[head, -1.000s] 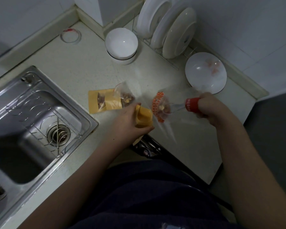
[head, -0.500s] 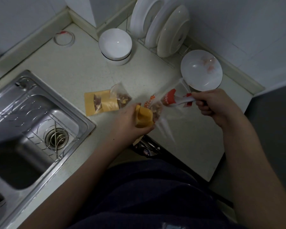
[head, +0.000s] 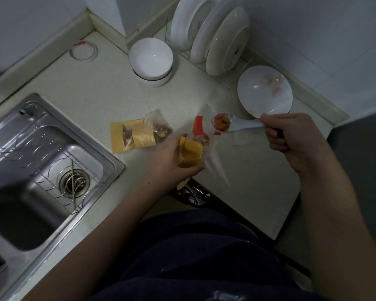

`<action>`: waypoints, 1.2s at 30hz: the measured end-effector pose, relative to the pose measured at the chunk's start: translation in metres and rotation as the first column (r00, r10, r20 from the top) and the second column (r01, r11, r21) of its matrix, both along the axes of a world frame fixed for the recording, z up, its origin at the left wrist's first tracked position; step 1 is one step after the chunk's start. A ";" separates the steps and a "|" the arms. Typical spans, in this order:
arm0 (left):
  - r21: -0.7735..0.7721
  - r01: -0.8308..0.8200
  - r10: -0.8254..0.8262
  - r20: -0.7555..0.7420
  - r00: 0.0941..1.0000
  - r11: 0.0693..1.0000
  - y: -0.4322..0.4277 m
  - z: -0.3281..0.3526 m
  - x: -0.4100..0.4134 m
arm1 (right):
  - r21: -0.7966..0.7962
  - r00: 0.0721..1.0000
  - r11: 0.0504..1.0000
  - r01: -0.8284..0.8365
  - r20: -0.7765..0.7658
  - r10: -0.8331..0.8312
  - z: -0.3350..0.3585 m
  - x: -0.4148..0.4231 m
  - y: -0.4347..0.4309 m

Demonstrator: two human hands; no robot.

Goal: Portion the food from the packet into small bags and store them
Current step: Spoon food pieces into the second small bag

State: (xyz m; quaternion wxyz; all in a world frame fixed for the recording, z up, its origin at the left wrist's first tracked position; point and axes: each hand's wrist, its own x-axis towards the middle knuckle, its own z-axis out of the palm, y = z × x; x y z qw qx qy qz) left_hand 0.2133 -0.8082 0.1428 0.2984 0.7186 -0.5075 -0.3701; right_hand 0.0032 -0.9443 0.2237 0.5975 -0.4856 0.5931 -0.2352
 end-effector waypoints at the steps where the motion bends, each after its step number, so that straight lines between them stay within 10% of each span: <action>1: -0.002 0.003 -0.003 -0.004 1.000 1.000 -0.001 0.001 -0.001 | -0.008 1.000 1.000 -0.004 0.003 0.004 0.003 0.001 0.001; 9: -0.040 -0.007 0.005 -0.045 0.999 0.999 -0.007 0.012 -0.002 | -0.170 0.983 0.971 -0.167 -0.108 0.150 0.018 0.019 0.020; 15: -0.059 -0.017 0.015 -0.038 0.999 0.998 -0.009 0.015 -0.004 | -0.468 0.748 0.609 -0.640 -0.562 0.354 0.024 0.037 0.037; 26: -0.019 -0.072 0.072 -0.003 0.997 0.997 -0.003 0.002 0.002 | -0.595 0.700 0.465 -0.655 -0.711 0.076 0.040 0.029 0.030; 36: 0.027 -0.106 0.105 0.054 0.993 0.994 0.004 -0.010 0.008 | 0.181 -0.053 0.282 -0.942 -0.911 0.408 -0.015 0.096 0.008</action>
